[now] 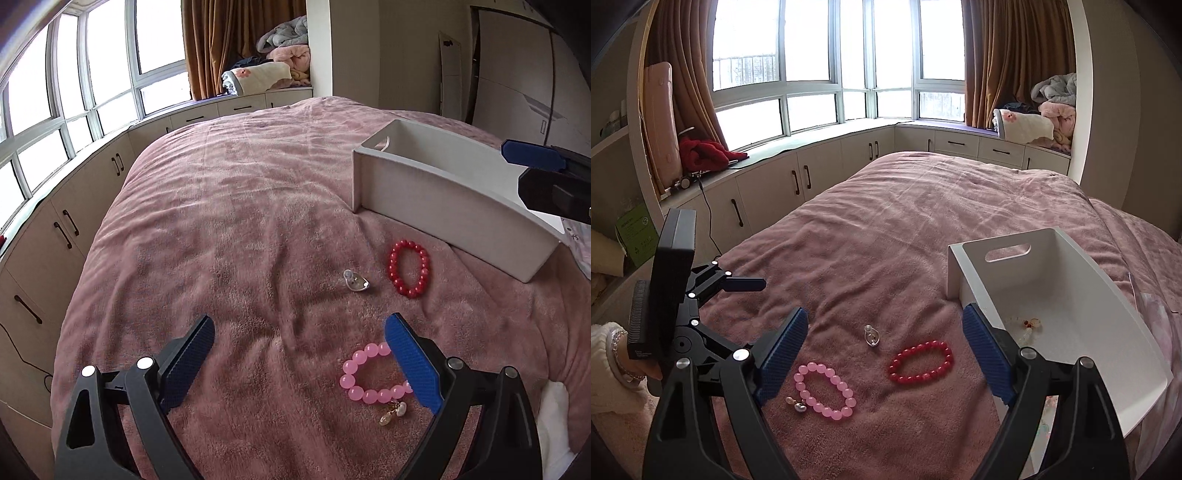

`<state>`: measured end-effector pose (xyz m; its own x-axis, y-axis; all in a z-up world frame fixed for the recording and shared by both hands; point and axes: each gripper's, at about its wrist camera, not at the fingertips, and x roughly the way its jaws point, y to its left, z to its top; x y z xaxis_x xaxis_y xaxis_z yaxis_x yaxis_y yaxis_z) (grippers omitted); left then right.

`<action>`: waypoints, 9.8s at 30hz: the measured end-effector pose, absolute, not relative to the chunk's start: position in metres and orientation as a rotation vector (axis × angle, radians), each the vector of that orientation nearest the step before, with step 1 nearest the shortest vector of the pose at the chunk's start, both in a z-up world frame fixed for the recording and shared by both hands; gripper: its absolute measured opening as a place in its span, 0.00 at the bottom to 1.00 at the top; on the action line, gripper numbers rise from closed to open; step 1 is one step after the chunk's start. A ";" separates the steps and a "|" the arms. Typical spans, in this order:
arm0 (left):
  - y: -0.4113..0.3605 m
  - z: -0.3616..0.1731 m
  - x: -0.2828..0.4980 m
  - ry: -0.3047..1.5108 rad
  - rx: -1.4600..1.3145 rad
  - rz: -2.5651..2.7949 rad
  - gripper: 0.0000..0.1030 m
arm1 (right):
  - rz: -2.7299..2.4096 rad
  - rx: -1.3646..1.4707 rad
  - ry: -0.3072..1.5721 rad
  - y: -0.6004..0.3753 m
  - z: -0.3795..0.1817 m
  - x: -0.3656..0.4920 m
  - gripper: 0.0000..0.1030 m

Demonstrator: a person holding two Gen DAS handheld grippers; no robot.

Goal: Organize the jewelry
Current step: 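Move both open tools back toward the remaining jewelry, then grasp the silver pendant with the right tool while the left grasps the pink bead bracelet, then carry the pendant and pink bracelet into the white bin and open both tools, then move both open tools back toward the red bracelet and gold earring, then grasp the red bead bracelet with the right tool while the left grasps the gold pearl earring, then carry the red bracelet and earring over the white bin and open both tools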

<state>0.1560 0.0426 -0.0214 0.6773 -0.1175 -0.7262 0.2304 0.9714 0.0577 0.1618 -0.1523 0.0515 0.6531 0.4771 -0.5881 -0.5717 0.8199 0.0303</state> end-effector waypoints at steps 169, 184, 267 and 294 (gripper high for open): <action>0.005 0.117 0.166 0.568 0.184 -0.178 0.96 | 0.564 -0.111 0.403 -0.215 0.122 0.146 0.92; 0.074 0.050 0.143 0.671 0.108 -0.132 0.96 | 0.618 -0.258 0.501 -0.132 0.084 0.150 0.92; 0.067 -0.059 0.124 0.736 0.028 -0.527 0.22 | 0.781 0.292 0.877 -0.154 -0.007 0.176 0.10; -0.004 0.092 0.091 0.582 0.000 -0.278 0.22 | 0.667 0.046 0.488 -0.221 0.140 0.102 0.10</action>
<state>0.0905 -0.0039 0.0924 0.7989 -0.2591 -0.5428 0.2593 0.9627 -0.0779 0.1023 -0.2206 0.1398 0.6773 0.6040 -0.4201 -0.5830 0.7889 0.1944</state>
